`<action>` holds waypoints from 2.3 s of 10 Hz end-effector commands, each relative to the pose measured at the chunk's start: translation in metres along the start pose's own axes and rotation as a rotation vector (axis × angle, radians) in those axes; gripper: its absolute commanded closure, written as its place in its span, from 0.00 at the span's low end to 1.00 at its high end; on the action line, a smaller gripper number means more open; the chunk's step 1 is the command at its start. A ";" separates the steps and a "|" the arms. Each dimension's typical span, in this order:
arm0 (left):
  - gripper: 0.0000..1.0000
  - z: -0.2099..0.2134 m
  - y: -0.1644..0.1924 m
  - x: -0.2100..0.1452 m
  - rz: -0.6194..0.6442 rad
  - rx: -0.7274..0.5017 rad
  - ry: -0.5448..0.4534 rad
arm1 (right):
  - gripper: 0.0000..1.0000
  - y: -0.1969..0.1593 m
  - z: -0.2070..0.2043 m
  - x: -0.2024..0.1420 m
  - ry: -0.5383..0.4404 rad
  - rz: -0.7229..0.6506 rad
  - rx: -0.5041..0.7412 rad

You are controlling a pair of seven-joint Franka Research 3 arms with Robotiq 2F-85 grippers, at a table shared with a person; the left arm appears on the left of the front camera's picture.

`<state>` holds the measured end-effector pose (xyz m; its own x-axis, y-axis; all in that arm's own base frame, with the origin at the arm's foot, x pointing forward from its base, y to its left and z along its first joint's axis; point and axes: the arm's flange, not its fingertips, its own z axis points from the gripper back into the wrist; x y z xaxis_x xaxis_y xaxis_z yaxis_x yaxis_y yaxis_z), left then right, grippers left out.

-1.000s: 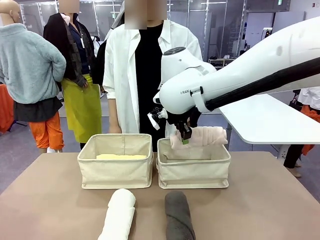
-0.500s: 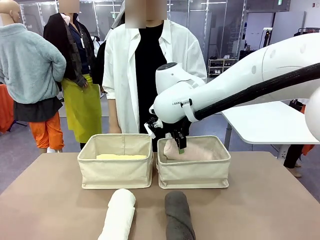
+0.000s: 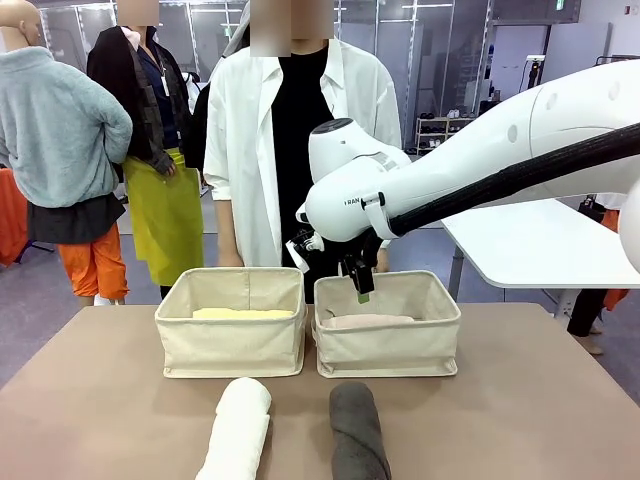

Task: Divide the towels into two baskets.
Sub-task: Pick up one hotel-folded towel from the bottom of the table and place it in the Fabric basket indicated by the person.

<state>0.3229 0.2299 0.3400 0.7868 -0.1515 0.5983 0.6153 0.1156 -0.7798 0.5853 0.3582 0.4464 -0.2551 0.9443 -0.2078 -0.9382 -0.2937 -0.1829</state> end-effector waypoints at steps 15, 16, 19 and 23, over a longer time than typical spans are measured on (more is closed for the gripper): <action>0.00 0.001 -0.005 -0.002 -0.016 -0.004 -0.009 | 0.00 0.081 0.044 -0.071 -0.262 -0.242 0.101; 0.00 0.001 -0.005 -0.002 -0.016 -0.004 -0.009 | 0.00 0.106 0.051 -0.093 -0.357 -0.320 0.110; 0.00 0.001 -0.005 -0.002 -0.016 -0.004 -0.009 | 0.00 0.188 0.043 -0.169 -0.612 -0.561 0.207; 0.00 0.001 -0.005 -0.002 -0.016 -0.004 -0.009 | 0.00 0.266 0.010 -0.290 -0.945 -0.864 0.393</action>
<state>0.3226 0.2301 0.3402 0.7866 -0.1510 0.5987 0.6156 0.1159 -0.7795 0.4073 0.0267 0.4662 0.4882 0.6646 0.5657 -0.8718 0.3415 0.3511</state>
